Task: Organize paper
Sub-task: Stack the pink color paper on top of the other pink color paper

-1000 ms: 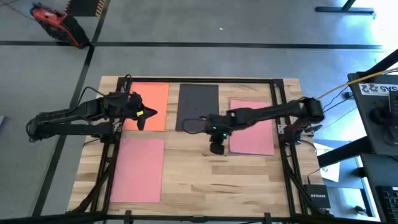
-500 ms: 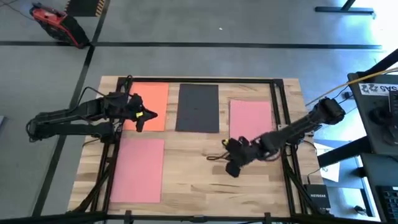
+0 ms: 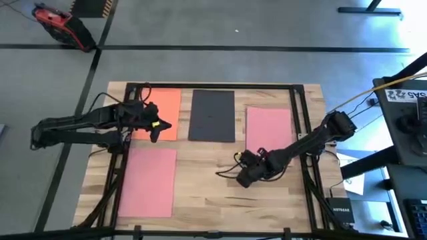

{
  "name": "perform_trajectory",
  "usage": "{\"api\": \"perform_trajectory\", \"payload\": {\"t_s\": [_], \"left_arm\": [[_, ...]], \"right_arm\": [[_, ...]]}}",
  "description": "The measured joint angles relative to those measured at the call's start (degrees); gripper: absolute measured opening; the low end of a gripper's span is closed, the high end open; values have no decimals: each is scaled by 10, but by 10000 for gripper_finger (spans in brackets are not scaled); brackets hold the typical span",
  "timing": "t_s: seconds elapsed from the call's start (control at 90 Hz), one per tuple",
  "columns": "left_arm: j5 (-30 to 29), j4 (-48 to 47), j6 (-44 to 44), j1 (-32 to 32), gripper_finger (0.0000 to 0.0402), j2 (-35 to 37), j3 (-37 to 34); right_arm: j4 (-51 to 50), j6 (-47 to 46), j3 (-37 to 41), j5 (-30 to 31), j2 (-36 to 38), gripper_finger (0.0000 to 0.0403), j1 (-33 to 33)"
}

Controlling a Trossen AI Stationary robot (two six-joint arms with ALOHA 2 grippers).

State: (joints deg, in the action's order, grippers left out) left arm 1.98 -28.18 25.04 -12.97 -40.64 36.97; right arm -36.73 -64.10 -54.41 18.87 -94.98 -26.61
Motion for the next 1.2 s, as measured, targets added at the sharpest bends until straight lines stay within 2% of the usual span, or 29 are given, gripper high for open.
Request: {"api": "perform_trajectory", "payload": {"t_s": [0.156, 0.522, 0.6, 0.744, 1.2], "left_arm": [[0, 1, -8, 0, 0, 0, 0], [0, 0, -14, 0, 0, 0, 0], [0, -2, -14, 0, 0, 0, 0], [0, -3, -16, 0, 0, 0, 0], [0, 1, -16, 0, 0, 0, 0]], "right_arm": [[-28, -2, 0, 26, 0, 147, 0], [6, 13, 22, 4, -17, 109, 23], [0, 13, 22, 0, -17, 86, 24], [2, 14, 22, -7, -17, 11, 23], [19, 64, -70, -44, -17, 0, 22]]}}
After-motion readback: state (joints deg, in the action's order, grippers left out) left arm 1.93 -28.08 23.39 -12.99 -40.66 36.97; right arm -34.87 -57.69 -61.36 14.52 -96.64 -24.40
